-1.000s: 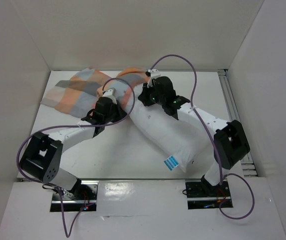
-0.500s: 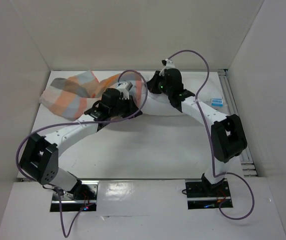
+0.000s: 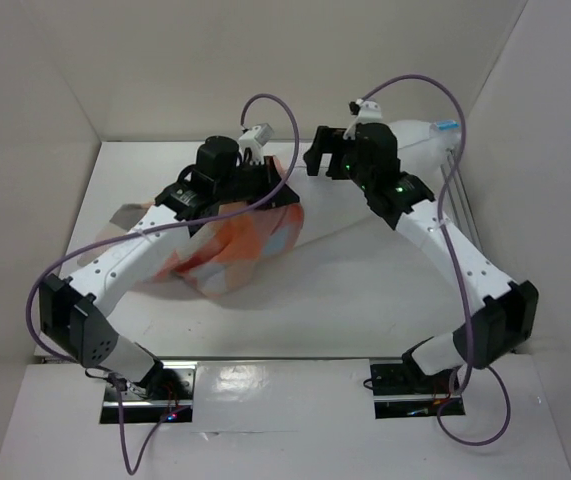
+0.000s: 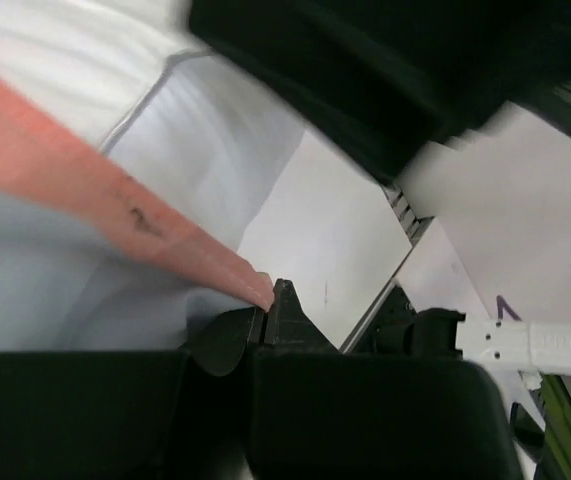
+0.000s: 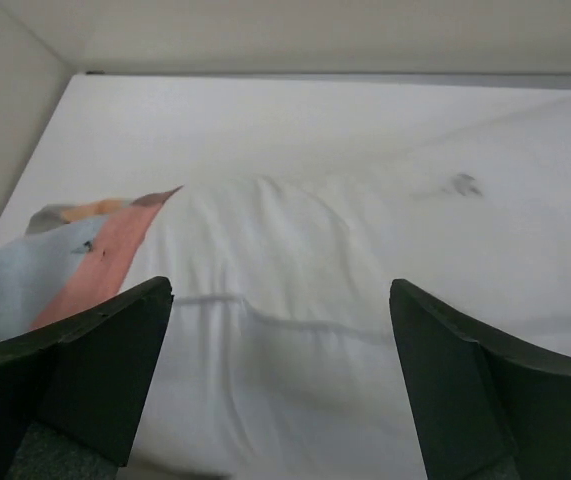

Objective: Put the pillow into the pillowcase

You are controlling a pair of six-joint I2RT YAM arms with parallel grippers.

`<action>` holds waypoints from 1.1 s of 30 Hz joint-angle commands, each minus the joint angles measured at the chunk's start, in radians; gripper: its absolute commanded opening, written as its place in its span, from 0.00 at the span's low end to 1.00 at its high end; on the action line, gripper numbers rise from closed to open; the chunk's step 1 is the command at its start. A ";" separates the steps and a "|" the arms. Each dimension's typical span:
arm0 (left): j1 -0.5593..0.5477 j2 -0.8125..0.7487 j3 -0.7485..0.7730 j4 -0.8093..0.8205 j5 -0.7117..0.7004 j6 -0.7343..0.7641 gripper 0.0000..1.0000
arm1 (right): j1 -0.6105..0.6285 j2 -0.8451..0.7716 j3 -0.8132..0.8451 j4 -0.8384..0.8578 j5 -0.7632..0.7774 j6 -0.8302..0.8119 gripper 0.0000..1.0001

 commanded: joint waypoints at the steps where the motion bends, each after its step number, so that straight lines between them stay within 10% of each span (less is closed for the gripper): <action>1: 0.029 0.071 0.083 0.045 0.012 -0.037 0.00 | 0.001 -0.142 0.007 -0.155 0.228 -0.075 0.97; 8: 0.078 0.134 0.139 0.045 0.003 -0.072 0.00 | -0.056 -0.333 -0.169 -0.207 0.473 -0.034 1.00; 15: 0.149 0.152 0.170 0.034 0.024 -0.050 0.00 | -0.499 -0.180 -0.325 0.068 -0.353 0.153 1.00; 25: 0.158 0.279 0.322 -0.039 0.061 -0.003 0.00 | -0.502 0.230 -0.288 0.632 -0.615 0.381 0.92; 29: 0.167 0.325 0.389 -0.079 0.073 0.020 0.00 | -0.502 0.360 -0.262 0.873 -0.676 0.472 0.52; 31: 0.167 0.347 0.420 -0.104 0.086 0.020 0.00 | -0.502 0.391 -0.262 0.975 -0.676 0.493 0.04; 33: 0.167 0.370 0.462 -0.125 0.086 0.042 0.00 | -0.502 0.402 -0.292 1.013 -0.638 0.504 0.00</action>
